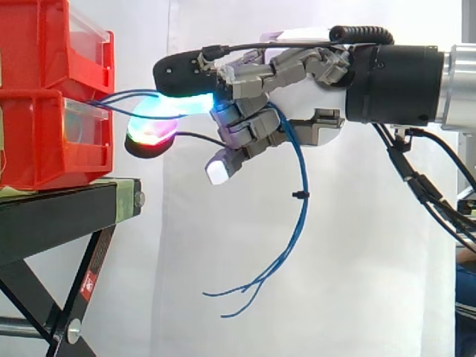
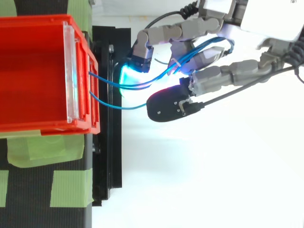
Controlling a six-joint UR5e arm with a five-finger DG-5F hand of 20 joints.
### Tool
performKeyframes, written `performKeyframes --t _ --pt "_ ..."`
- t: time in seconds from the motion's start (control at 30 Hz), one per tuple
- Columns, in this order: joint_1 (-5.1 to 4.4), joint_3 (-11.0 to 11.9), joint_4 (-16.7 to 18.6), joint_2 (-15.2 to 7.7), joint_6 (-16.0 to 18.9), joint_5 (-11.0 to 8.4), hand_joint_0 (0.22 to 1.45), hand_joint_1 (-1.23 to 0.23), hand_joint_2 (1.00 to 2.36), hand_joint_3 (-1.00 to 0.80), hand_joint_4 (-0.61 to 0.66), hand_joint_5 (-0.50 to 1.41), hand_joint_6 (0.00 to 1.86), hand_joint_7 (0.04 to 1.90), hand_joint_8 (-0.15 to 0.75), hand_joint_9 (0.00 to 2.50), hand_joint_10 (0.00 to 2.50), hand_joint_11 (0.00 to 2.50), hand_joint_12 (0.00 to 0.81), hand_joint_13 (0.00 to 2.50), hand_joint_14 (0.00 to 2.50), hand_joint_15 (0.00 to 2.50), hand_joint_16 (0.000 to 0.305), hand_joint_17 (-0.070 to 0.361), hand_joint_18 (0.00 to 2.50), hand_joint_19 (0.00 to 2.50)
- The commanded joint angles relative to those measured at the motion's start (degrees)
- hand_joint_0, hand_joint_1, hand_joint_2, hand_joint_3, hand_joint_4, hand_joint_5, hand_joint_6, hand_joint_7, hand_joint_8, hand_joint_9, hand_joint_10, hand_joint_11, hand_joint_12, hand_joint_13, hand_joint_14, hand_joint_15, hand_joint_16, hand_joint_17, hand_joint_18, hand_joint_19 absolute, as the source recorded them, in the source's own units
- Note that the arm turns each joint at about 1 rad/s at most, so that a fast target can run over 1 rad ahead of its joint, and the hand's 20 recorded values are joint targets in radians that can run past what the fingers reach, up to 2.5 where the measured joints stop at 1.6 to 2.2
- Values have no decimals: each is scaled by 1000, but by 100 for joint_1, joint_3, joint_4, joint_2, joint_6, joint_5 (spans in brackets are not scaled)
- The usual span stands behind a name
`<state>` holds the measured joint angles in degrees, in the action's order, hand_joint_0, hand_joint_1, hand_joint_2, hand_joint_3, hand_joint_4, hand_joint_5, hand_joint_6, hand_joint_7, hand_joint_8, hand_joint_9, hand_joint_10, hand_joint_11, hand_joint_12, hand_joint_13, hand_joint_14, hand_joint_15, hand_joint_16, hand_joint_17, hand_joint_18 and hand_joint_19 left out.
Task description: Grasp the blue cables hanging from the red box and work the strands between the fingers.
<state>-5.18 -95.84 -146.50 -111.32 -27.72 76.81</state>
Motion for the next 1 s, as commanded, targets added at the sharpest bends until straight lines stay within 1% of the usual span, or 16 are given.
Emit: performKeyframes --t 0.0,0.03,0.13,0.2,0.23,0.27,0.33,0.57,0.6,0.63,0.67,0.7,0.77,0.8,0.87,0.97 --pt "0 -5 -2 5 -6 0 766 -637 1013 -563 318 407 18 1218 399 569 2500 2360 490 614 2500 1622 58 130 919 766" --pt "0 4 -2 -4 -6 0 761 -632 1012 -647 315 404 18 1224 400 568 2500 2397 487 611 2500 1609 57 129 917 787" --pt "0 -5 -2 5 -6 -8 748 -625 1008 -755 310 423 15 1255 406 564 2500 2301 486 633 2500 1609 58 129 940 750" --pt "0 4 -2 5 -6 -17 750 -623 1007 -810 306 444 15 1281 404 581 2500 2292 487 660 2500 1597 57 128 974 748" --pt "0 4 -2 5 -6 -26 752 -623 1007 -823 301 455 15 1286 402 593 2500 2284 484 675 2500 1584 57 128 996 734" --pt "0 -5 -2 5 -6 -35 756 -622 1006 -843 297 466 15 1296 404 610 2500 2282 486 696 2500 1643 57 127 1005 728" --pt "0 4 -2 -4 -6 -43 762 -619 1005 -879 289 485 15 1315 394 638 2500 2294 481 728 2500 1606 57 127 1050 733" --pt "-18 4 -11 5 -23 -79 770 -616 1004 -899 288 496 15 1317 393 668 2500 2305 483 754 2500 1621 55 124 1089 750" --pt "-27 -5 -28 -4 -23 -114 769 -616 1004 -895 298 495 15 1317 394 670 2500 2331 482 756 2500 1602 55 124 1095 745" --pt "-35 4 -63 -4 -32 -246 772 -615 1004 -900 297 490 15 1311 397 671 2500 2330 482 757 2500 1606 55 124 1097 749" --pt "-27 4 -98 -4 -50 -316 772 -615 1004 -903 300 487 15 1309 393 668 2500 2307 483 760 2500 1612 55 124 1098 750" --pt "-35 4 -160 -4 -85 -465 773 -613 1005 -899 291 488 15 1304 396 671 2500 2318 482 763 2500 1609 55 124 1099 755" --pt "-35 4 -221 -4 -137 -632 776 -611 1004 -897 298 486 15 1309 394 670 2500 2310 482 763 2500 1613 55 123 1101 762" --pt "-35 4 -283 5 -217 -755 777 -610 1004 -901 298 487 15 1304 393 670 2500 2311 481 762 2500 1614 55 123 1101 762" --pt "-35 4 -309 5 -287 -808 780 -607 1004 -898 298 486 15 1309 394 670 2500 2322 481 762 2500 1616 55 123 1105 761" --pt "-35 4 -301 5 -296 -808 781 -607 1004 -895 300 484 15 1300 392 668 2500 2291 481 763 2500 1619 54 123 1115 746"
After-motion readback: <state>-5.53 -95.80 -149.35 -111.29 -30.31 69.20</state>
